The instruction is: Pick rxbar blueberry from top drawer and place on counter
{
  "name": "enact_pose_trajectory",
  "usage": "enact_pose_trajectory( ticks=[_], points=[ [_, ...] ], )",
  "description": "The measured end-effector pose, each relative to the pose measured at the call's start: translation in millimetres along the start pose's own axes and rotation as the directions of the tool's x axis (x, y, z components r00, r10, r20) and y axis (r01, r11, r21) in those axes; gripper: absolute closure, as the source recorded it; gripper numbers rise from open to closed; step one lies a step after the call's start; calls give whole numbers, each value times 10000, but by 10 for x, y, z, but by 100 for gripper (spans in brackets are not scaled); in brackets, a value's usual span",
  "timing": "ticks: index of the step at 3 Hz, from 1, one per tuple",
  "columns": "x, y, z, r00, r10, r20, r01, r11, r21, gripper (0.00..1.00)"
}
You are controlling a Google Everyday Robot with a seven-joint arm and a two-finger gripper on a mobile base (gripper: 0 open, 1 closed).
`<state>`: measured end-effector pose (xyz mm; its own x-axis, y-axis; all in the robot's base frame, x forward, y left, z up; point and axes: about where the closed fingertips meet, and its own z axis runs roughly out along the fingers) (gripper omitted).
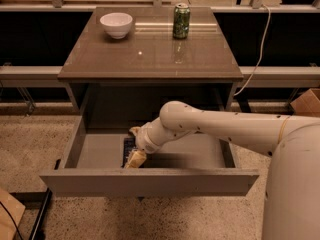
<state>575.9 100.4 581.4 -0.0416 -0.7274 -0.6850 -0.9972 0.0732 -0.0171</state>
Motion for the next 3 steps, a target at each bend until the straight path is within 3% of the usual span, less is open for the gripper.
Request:
enact_pose_trajectory(
  ticks=[1, 3],
  points=[
    [35, 1, 8, 9998, 73, -160, -68, 9994, 351, 42],
    [-27, 0, -58, 9998, 73, -160, -67, 9994, 352, 89]
  ],
)
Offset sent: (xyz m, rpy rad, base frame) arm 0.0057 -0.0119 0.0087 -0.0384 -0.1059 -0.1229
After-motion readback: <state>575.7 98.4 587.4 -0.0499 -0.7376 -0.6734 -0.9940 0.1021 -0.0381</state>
